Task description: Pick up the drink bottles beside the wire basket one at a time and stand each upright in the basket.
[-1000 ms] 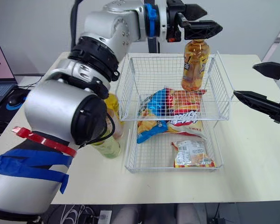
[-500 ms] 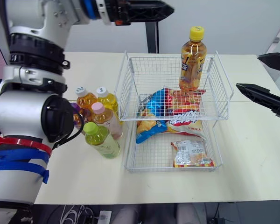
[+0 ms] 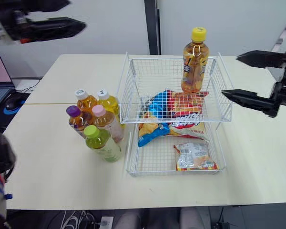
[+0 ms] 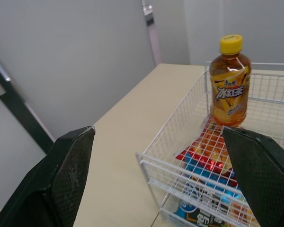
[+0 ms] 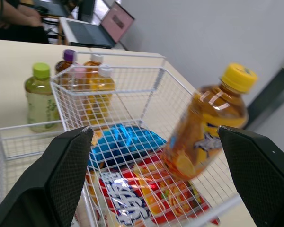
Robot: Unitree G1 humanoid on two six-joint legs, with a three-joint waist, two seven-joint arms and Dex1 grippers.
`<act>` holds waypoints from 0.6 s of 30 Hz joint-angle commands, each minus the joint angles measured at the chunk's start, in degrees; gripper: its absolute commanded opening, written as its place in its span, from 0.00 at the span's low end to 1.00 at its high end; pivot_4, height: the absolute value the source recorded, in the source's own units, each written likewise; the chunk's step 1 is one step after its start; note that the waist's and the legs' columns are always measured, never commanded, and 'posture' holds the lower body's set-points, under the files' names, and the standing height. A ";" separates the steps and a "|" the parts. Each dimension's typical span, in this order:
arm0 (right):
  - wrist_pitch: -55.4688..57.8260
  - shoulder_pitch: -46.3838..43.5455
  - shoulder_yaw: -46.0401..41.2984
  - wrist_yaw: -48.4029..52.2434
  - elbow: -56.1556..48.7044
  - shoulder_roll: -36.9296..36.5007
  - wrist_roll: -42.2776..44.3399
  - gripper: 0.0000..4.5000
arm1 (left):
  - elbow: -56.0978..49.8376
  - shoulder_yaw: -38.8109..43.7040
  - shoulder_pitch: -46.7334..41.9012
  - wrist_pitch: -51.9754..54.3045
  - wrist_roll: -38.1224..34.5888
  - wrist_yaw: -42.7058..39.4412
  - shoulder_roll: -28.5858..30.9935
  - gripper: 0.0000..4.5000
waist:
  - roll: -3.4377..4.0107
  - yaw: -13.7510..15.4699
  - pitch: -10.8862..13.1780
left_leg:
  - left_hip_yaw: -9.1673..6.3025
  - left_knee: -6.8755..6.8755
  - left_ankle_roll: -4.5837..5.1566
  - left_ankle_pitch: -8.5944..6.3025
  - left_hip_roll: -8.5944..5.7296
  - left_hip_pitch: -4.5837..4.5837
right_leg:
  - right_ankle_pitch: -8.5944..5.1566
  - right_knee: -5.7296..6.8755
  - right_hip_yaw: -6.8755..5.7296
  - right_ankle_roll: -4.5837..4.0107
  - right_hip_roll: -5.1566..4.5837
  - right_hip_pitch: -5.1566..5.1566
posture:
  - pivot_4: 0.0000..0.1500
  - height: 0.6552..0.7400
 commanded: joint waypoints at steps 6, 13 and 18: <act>0.37 -13.04 13.03 5.66 1.73 7.29 1.31 1.00 | -10.79 20.11 22.56 10.46 -5.60 1.52 11.73 0.99 | -0.03 -0.22 0.01 | -0.05 0.02 0.00 0.00 0.04 0.00 | 0.00 0.02 -0.04 -0.01 0.02 0.00 | 1.00 1.00; -1.60 -17.19 18.55 10.49 5.55 13.14 -2.02 1.00 | -23.69 41.96 49.72 16.12 -7.16 2.97 5.24 0.99 | -0.02 -0.12 0.01 | -0.01 -0.04 0.00 0.00 0.06 0.09 | 0.01 0.02 0.03 -0.05 0.00 -0.01 | 1.00 1.00; -1.64 -18.91 19.55 12.33 7.18 14.68 -3.42 1.00 | -33.83 43.67 54.43 18.58 -10.90 11.99 -5.66 0.99 | -0.06 1.36 -0.02 | -0.05 0.00 -0.01 -0.01 0.06 0.10 | 0.06 -0.02 -0.03 -0.11 -0.03 0.04 | 1.00 1.00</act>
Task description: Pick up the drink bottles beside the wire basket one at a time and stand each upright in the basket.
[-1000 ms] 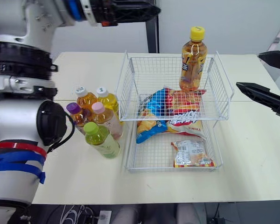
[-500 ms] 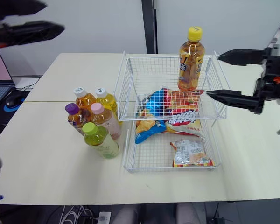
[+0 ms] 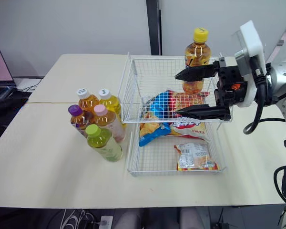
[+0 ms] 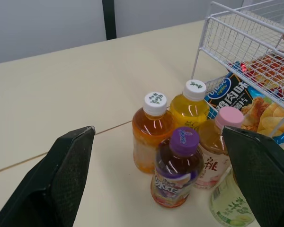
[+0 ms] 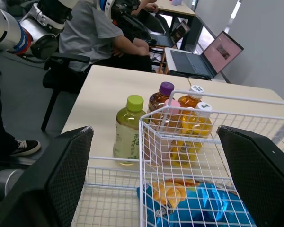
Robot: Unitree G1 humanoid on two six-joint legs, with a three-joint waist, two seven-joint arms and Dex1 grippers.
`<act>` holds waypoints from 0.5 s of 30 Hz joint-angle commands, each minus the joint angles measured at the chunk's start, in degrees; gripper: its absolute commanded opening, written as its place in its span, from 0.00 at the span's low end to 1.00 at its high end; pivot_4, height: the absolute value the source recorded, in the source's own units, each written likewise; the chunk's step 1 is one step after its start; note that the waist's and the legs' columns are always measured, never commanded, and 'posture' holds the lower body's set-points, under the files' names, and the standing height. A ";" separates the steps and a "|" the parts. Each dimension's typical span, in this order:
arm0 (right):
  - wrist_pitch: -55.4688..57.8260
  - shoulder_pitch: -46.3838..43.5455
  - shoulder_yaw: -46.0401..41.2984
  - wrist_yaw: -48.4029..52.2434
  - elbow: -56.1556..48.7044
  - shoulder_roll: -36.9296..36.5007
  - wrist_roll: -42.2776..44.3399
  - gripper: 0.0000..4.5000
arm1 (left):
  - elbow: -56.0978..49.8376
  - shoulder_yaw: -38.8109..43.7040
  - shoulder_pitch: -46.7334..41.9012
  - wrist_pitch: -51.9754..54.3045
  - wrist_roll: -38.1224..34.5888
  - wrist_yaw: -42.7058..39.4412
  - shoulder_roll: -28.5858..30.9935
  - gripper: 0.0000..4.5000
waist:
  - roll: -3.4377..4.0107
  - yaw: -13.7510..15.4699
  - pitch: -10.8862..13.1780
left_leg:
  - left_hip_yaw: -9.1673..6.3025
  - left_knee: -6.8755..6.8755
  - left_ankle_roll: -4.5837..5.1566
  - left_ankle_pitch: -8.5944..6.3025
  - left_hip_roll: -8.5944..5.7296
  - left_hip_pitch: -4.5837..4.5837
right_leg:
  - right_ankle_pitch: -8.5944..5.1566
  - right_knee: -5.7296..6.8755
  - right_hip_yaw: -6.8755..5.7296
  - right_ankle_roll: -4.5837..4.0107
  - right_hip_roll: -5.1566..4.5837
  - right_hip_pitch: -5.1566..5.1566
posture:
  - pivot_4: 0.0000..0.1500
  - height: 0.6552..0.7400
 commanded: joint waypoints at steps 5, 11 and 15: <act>-0.70 -2.82 -0.47 2.14 0.99 0.91 -1.75 1.00 | -11.67 -2.04 -1.70 -0.30 -3.28 17.61 -14.12 0.99 | -0.19 0.44 -0.12 | -0.02 0.01 -0.01 0.00 -0.02 0.02 | 0.05 0.01 -0.02 -0.03 -0.05 0.02 | 1.00 1.00; -0.27 -3.73 -0.45 2.74 1.43 1.35 -2.70 1.00 | -16.63 -10.20 -4.72 -0.43 -3.33 31.14 -24.06 0.99 | -0.23 0.47 -0.14 | 0.04 0.02 -0.02 0.00 -0.01 0.01 | 0.10 0.01 0.00 -0.03 -0.05 0.02 | 1.00 1.00; 0.07 -4.42 -0.35 2.95 1.56 1.54 -2.90 1.00 | -16.34 -15.02 -5.32 -0.76 -1.89 37.16 -25.10 0.99 | -0.23 0.13 -0.14 | 0.07 -0.01 -0.02 0.00 0.00 0.03 | 0.11 0.01 0.03 -0.04 -0.01 -0.01 | 1.00 1.00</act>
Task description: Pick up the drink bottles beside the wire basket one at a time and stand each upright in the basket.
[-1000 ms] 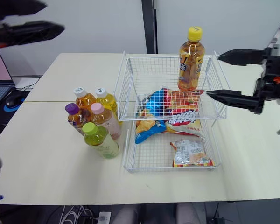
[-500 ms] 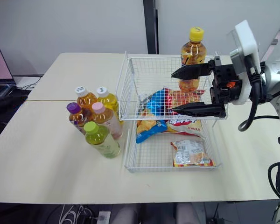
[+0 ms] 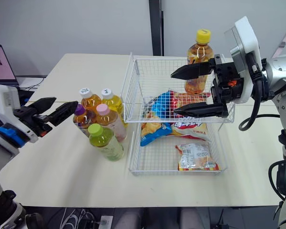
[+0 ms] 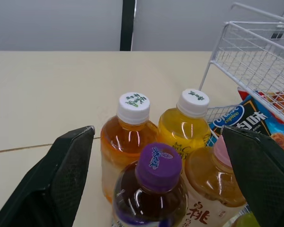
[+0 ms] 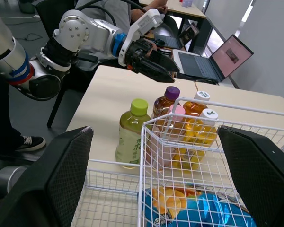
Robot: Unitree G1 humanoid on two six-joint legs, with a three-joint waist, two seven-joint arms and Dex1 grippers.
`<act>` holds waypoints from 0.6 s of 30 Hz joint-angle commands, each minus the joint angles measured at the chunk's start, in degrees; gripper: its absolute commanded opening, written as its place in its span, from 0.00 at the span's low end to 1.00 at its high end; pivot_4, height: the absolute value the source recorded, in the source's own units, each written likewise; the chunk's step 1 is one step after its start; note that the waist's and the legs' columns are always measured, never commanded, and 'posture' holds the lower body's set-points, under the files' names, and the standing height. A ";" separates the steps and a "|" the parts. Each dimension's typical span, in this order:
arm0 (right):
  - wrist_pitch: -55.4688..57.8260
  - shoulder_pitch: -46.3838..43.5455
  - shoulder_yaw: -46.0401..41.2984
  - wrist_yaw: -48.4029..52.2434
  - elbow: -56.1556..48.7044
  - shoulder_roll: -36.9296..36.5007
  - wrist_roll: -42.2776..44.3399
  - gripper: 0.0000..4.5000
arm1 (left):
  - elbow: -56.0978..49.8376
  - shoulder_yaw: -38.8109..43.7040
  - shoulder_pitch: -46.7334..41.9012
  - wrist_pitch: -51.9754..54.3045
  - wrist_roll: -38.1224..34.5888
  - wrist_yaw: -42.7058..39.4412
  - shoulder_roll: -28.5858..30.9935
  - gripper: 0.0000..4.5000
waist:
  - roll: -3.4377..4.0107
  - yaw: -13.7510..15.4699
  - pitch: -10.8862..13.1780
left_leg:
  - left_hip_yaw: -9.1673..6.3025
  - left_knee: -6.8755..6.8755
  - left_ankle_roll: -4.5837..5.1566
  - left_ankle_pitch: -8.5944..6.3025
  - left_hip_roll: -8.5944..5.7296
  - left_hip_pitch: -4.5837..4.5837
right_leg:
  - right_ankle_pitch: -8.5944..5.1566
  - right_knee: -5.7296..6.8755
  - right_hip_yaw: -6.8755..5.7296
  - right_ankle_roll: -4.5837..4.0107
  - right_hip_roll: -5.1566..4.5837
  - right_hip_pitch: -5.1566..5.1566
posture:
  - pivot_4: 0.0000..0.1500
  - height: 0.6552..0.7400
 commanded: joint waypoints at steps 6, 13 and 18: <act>0.38 -2.55 -0.96 0.46 -0.64 0.06 -0.47 1.00 | -1.11 -5.93 -0.75 -1.96 1.07 8.97 -0.98 0.99 | 0.00 0.02 0.00 | -0.01 0.00 0.00 0.00 0.00 -0.01 | 0.00 0.00 0.00 0.00 0.02 0.00 | 1.00 1.00; 1.00 -2.30 -1.60 0.31 -1.14 -0.11 -0.18 1.00 | -1.25 -7.49 0.61 -3.82 0.39 10.68 -1.77 0.99 | 0.00 0.03 0.00 | 0.00 0.01 0.00 0.00 -0.01 -0.01 | 0.00 -0.01 0.00 0.00 0.02 0.00 | 1.00 1.00; 1.35 -2.22 -1.93 0.05 -1.53 -0.17 0.14 1.00 | -0.82 -8.76 1.41 -5.42 0.46 11.13 -1.58 0.86 | 0.00 0.05 0.00 | 0.00 0.00 0.00 0.00 0.00 -0.01 | 0.00 -0.01 0.00 0.00 0.02 0.00 | 1.00 1.00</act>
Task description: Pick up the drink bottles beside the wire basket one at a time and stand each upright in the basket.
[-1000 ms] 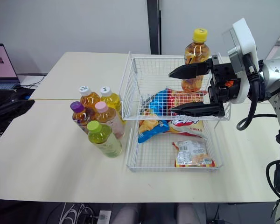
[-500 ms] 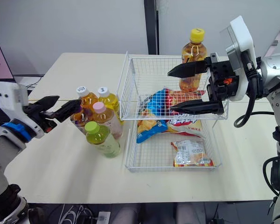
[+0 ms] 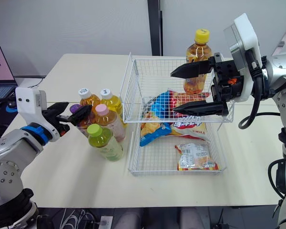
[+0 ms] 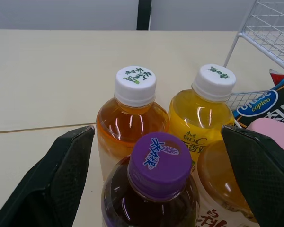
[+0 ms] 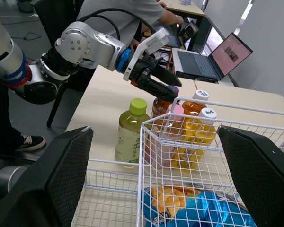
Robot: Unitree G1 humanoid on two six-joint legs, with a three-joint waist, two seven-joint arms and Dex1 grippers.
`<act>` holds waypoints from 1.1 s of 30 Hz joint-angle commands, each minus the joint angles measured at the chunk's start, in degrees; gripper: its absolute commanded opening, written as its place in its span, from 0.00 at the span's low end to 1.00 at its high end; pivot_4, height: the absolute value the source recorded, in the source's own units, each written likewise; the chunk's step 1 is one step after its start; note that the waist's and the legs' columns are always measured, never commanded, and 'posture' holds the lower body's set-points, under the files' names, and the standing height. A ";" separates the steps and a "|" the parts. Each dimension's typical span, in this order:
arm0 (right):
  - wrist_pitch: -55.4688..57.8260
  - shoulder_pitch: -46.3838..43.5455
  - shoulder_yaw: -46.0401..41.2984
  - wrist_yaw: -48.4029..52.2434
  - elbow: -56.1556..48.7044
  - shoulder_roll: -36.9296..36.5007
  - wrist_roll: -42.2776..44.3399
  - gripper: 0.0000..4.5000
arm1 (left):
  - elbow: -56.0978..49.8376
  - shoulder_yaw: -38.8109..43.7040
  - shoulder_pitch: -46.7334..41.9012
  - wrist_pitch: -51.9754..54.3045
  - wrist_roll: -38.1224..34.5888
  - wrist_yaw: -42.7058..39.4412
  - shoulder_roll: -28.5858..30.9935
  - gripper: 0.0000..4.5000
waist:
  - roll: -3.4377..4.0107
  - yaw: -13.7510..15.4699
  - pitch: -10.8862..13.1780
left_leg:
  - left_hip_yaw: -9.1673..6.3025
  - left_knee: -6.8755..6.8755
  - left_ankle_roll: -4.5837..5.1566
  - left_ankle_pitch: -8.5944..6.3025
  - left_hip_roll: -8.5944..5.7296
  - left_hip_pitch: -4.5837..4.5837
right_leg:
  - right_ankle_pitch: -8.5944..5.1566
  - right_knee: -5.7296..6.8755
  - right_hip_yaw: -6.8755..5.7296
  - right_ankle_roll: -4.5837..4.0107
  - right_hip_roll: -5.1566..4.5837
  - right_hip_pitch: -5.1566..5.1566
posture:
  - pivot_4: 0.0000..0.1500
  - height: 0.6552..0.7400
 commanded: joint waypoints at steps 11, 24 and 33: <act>1.11 -1.04 -2.64 -0.64 -2.25 -0.47 1.16 1.00 | 0.83 -3.25 1.38 -5.86 0.55 0.94 1.27 0.29 | 0.00 0.12 0.00 | 0.00 0.00 0.00 0.00 -0.01 0.00 | 0.00 -0.02 0.00 0.00 0.00 0.01 | 1.00 1.00; 0.06 -0.58 -3.60 -0.70 -0.76 -1.61 0.08 1.00 | -5.35 9.31 2.94 -1.80 -10.74 -1.58 9.58 0.29 | -0.03 -0.03 0.02 | -0.02 -0.03 0.00 0.00 0.01 -0.05 | -0.01 -0.05 -0.02 -0.01 0.00 -0.04 | 1.00 1.00; -0.95 -0.34 -5.13 -0.35 1.72 -3.25 -1.64 1.00 | 6.87 19.55 -6.57 6.38 -26.77 -10.18 32.20 0.29 | -0.03 -0.02 0.06 | -0.05 -0.05 0.01 0.00 -0.01 -0.07 | -0.02 -0.08 -0.06 0.00 0.01 -0.04 | 1.00 1.00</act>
